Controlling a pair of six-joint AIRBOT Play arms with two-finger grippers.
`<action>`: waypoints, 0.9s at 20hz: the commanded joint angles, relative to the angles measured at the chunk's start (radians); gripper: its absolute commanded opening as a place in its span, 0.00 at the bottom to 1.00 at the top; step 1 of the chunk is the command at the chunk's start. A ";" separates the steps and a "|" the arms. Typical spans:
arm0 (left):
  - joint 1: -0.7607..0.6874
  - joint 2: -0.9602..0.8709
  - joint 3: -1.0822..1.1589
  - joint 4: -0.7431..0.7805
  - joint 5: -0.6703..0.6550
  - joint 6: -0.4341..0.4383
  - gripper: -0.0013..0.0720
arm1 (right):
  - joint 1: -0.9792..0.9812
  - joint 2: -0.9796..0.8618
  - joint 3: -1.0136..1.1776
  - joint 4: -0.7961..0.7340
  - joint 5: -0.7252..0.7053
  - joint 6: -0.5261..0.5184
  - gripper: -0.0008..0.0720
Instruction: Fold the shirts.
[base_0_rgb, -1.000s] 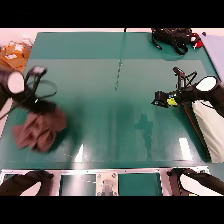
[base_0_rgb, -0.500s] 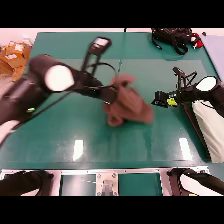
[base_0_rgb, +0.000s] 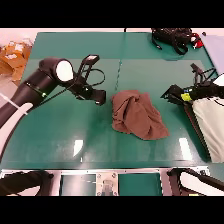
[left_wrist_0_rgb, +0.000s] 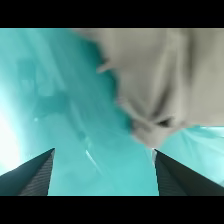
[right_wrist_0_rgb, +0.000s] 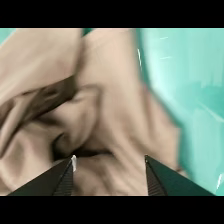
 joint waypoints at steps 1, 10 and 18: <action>0.030 -0.016 -0.071 -0.025 0.222 -0.009 1.00 | -0.085 -0.089 0.007 0.000 0.010 -0.030 0.66; 0.023 -0.355 0.074 -0.401 0.507 0.229 0.98 | 0.031 -0.338 -0.024 0.004 0.008 -0.049 0.66; 0.002 -0.493 0.142 -0.656 0.462 0.374 0.98 | 0.148 -0.377 0.002 0.015 -0.060 -0.051 0.04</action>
